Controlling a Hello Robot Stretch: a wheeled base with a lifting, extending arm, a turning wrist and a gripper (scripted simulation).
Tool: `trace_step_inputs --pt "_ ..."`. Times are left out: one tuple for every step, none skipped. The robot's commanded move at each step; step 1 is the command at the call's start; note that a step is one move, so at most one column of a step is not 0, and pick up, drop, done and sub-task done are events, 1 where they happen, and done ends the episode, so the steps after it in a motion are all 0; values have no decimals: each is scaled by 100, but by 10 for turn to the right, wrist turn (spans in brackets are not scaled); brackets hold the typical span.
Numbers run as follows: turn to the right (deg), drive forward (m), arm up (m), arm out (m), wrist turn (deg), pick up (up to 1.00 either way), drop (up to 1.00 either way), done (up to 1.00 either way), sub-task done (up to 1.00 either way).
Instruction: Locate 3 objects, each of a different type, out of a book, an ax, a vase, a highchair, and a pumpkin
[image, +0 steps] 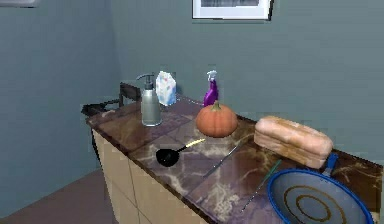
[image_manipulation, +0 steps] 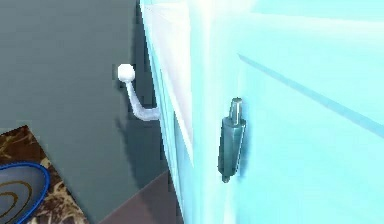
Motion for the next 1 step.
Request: trace_step_inputs --pt "450 0 0 0 0 0 0 0 0"
